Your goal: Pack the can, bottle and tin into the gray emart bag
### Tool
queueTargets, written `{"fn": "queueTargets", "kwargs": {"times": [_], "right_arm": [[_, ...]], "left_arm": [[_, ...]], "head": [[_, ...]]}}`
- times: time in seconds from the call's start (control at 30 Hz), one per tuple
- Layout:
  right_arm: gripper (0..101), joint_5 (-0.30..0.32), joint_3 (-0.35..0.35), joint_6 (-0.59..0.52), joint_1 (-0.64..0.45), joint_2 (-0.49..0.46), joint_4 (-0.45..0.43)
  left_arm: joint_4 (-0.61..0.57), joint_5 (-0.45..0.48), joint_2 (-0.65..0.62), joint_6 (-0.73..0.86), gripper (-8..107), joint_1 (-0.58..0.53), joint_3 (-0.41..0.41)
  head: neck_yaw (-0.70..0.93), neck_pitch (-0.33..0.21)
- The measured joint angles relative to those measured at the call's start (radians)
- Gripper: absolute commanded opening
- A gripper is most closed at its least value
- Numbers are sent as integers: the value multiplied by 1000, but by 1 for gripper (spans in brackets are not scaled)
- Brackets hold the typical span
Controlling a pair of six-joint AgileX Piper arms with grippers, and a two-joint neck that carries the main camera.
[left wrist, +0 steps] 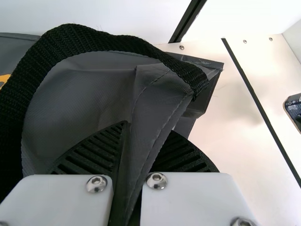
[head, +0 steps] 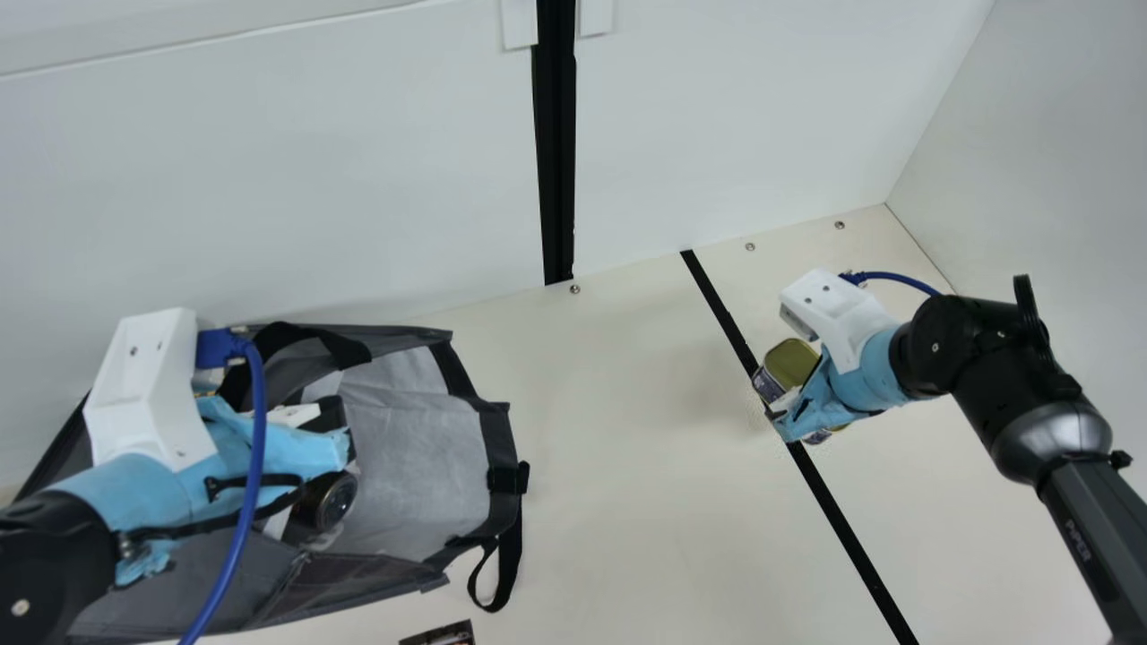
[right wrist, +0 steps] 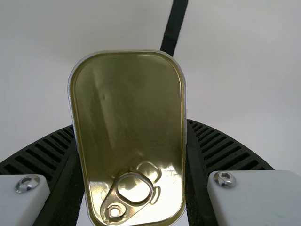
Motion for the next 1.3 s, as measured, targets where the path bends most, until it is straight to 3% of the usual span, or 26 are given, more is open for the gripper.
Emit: {"fn": "queueTargets", "kwargs": {"times": [1.3], "right_arm": [[0, 58, 95, 63, 277, -206, 18]], "left_arm": [[0, 0, 0, 0, 10, 0, 0]], "head": [[2, 0]]}}
